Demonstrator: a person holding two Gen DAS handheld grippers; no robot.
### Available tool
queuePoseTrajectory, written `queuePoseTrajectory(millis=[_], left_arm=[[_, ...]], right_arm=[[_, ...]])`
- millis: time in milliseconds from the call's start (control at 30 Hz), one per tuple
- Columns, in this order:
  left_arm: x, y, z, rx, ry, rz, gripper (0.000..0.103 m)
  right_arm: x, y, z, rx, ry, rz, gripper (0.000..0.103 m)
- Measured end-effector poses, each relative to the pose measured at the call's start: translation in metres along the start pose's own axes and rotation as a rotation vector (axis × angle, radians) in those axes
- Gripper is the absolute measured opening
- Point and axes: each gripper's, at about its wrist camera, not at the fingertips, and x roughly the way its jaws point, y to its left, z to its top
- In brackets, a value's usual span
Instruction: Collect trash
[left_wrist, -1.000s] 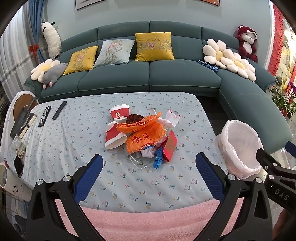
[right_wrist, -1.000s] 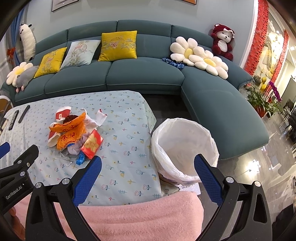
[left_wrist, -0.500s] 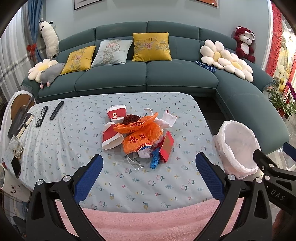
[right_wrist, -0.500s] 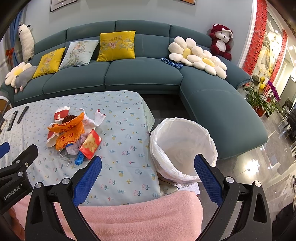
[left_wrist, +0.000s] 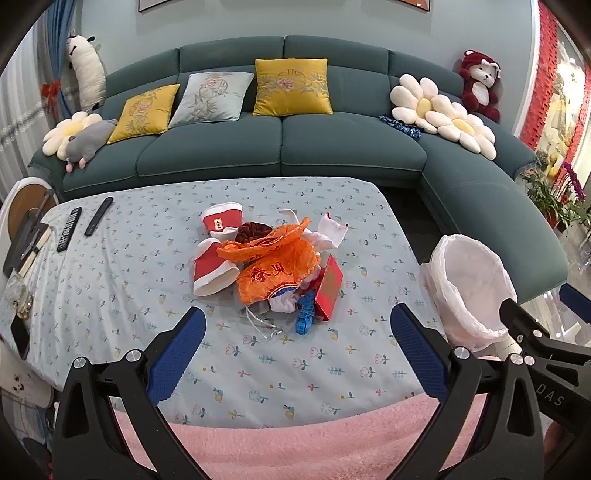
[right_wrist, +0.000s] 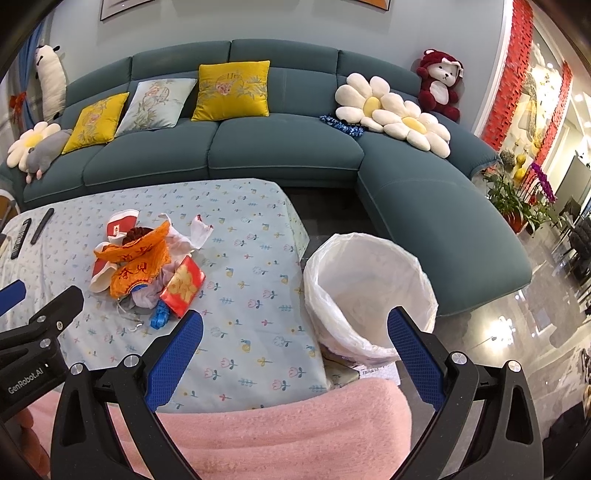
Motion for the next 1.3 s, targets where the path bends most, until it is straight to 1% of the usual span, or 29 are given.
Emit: queuePoseTrajectory(millis=[133, 200, 333, 367, 500, 600, 700, 767, 800, 867, 967, 1033, 1167, 1267, 1300], left_arm=[[0.012, 0.021, -0.001, -0.016, 0.001, -0.015, 0.096], [0.021, 0.035, -0.001, -0.02, 0.01, 0.002, 0.096], [0.044, 0.074, -0.002, -0.021, 0.028, 0.057, 0.096], [0.049, 0.083, -0.002, -0.018, 0.028, 0.074, 0.096], [0.074, 0.116, -0.001, -0.022, 0.054, 0.11, 0.096], [0.101, 0.137, 0.002, -0.028, 0.073, 0.126, 0.096], [0.127, 0.149, 0.004, -0.017, 0.081, 0.142, 0.096], [0.145, 0.156, 0.004, -0.013, 0.107, 0.14, 0.096], [0.155, 0.159, 0.004, -0.007, 0.12, 0.12, 0.096], [0.168, 0.16, 0.002, 0.01, 0.139, 0.111, 0.096], [0.184, 0.159, -0.002, 0.033, 0.162, 0.084, 0.096], [0.194, 0.157, -0.003, 0.046, 0.164, 0.079, 0.095], [0.208, 0.156, -0.004, 0.053, 0.167, 0.067, 0.095], [0.215, 0.154, -0.005, 0.057, 0.168, 0.052, 0.093], [0.217, 0.154, -0.004, 0.058, 0.168, 0.049, 0.091]], right_arm=[[0.01, 0.013, -0.003, -0.005, 0.021, 0.01, 0.095], [0.018, 0.023, -0.005, -0.01, 0.033, 0.028, 0.095], [0.036, 0.047, -0.005, -0.026, 0.066, 0.085, 0.095], [0.044, 0.055, -0.004, -0.023, 0.08, 0.112, 0.095], [0.069, 0.078, 0.001, 0.009, 0.118, 0.158, 0.095], [0.093, 0.092, 0.005, 0.035, 0.155, 0.173, 0.095], [0.12, 0.108, 0.01, 0.055, 0.197, 0.176, 0.095], [0.134, 0.116, 0.011, 0.062, 0.214, 0.172, 0.095], [0.141, 0.12, 0.012, 0.063, 0.225, 0.168, 0.095], [0.156, 0.127, 0.012, 0.066, 0.247, 0.16, 0.095], [0.176, 0.137, 0.013, 0.068, 0.276, 0.152, 0.09], [0.187, 0.142, 0.013, 0.062, 0.289, 0.14, 0.085], [0.204, 0.154, 0.012, 0.051, 0.314, 0.134, 0.082], [0.213, 0.16, 0.012, 0.04, 0.325, 0.13, 0.078], [0.215, 0.162, 0.011, 0.037, 0.329, 0.13, 0.075]])
